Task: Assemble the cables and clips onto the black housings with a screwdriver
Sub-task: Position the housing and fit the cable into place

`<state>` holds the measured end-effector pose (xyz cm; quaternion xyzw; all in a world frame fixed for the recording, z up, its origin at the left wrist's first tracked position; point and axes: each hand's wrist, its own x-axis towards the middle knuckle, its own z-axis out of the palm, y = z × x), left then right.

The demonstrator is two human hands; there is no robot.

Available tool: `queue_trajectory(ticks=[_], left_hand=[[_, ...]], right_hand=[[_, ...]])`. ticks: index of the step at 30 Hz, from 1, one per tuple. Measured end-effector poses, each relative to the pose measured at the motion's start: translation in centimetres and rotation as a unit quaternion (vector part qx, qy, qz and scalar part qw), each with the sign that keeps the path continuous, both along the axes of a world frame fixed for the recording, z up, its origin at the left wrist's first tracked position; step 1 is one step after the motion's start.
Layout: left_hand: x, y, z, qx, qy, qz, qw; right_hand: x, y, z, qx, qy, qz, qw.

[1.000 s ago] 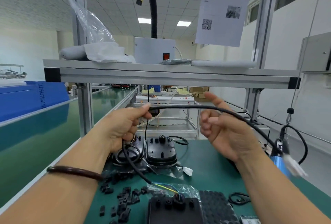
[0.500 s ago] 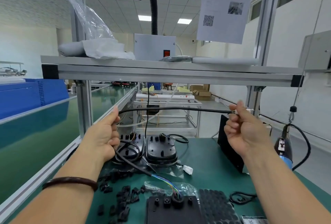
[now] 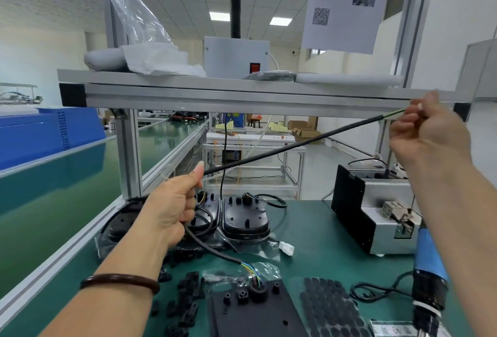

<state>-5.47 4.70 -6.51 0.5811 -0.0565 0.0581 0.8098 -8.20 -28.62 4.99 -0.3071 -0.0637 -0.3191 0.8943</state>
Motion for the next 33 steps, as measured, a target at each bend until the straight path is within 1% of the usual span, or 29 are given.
queue_trajectory(ticks=[5,7,9,11,14,16,17,18,19,20,21,22,23,24,25,26,27,28,29,30,32,33], left_hand=[[0.3,-0.1,-0.8,0.005,0.002,0.001,1.000],[0.5,-0.2,-1.4,-0.018,0.010,0.009,1.000],[0.7,-0.3,-2.2,-0.073,0.027,0.011,0.997],[0.6,-0.4,-3.3,-0.119,0.042,0.005,0.992],[0.0,-0.9,-4.7,-0.127,0.071,0.010,0.989],[-0.4,-1.2,-4.5,-0.087,0.090,0.021,0.992],[-0.6,-1.3,-3.9,-0.032,0.098,0.036,0.994],[-0.8,-1.2,-3.3,0.059,0.098,0.072,0.991],[-0.8,-0.9,-2.6,0.178,0.077,0.141,0.971],[-1.1,-0.5,-1.5,0.295,0.021,0.232,0.927],[-1.7,-0.5,0.0,0.382,-0.079,0.312,0.867],[-2.3,-0.8,1.7,0.444,-0.196,0.348,0.802],[-2.7,-1.5,3.2,0.499,-0.292,0.342,0.741],[-3.0,-2.3,4.6,0.560,-0.352,0.311,0.683],[-3.1,-3.2,5.6,0.620,-0.380,0.271,0.631],[-2.9,-3.8,6.4,0.676,-0.379,0.233,0.587],[-2.6,-4.3,7.0,0.722,-0.365,0.195,0.554],[-2.3,-4.4,7.5,0.749,-0.351,0.160,0.539],[-2.1,-4.4,7.8,0.755,-0.342,0.130,0.544],[-2.2,-4.3,8.0,0.741,-0.345,0.107,0.566],[-2.5,-4.5,8.0,0.682,-0.380,0.091,0.619],[-2.8,-4.7,7.9,0.660,-0.394,0.093,0.633]], right_hand=[[0.0,-1.7,-0.5,0.043,-0.015,-0.033,0.998],[0.3,-1.5,-1.3,0.069,-0.016,-0.030,0.997],[0.7,-0.5,-2.4,0.082,-0.017,-0.006,0.996],[1.1,1.1,-3.9,0.070,-0.007,0.035,0.997],[1.4,4.4,-7.3,0.050,0.041,0.108,0.992],[1.3,7.0,-9.5,0.038,0.090,0.161,0.982],[1.2,8.1,-10.4,0.038,0.111,0.187,0.975],[1.1,9.0,-11.1,0.036,0.128,0.207,0.969],[0.9,9.6,-11.7,0.029,0.140,0.218,0.965],[0.8,10.1,-12.1,0.015,0.148,0.224,0.963],[0.6,10.4,-12.3,-0.005,0.150,0.229,0.962],[0.3,10.7,-12.3,-0.029,0.149,0.236,0.960],[0.0,10.8,-12.2,-0.054,0.148,0.243,0.957],[-0.3,10.9,-12.1,-0.074,0.146,0.251,0.954],[-0.6,10.9,-11.8,-0.087,0.140,0.259,0.952],[-0.9,10.8,-11.4,-0.095,0.130,0.268,0.950],[-1.2,10.6,-10.9,-0.097,0.115,0.275,0.949],[-1.5,10.4,-10.4,-0.092,0.095,0.282,0.950],[-1.7,10.2,-10.1,-0.075,0.070,0.285,0.953],[-1.8,10.0,-9.8,-0.050,0.040,0.290,0.955],[-2.1,10.4,-9.5,-0.014,-0.017,0.303,0.953],[-2.1,10.8,-9.4,-0.020,-0.029,0.305,0.952]])
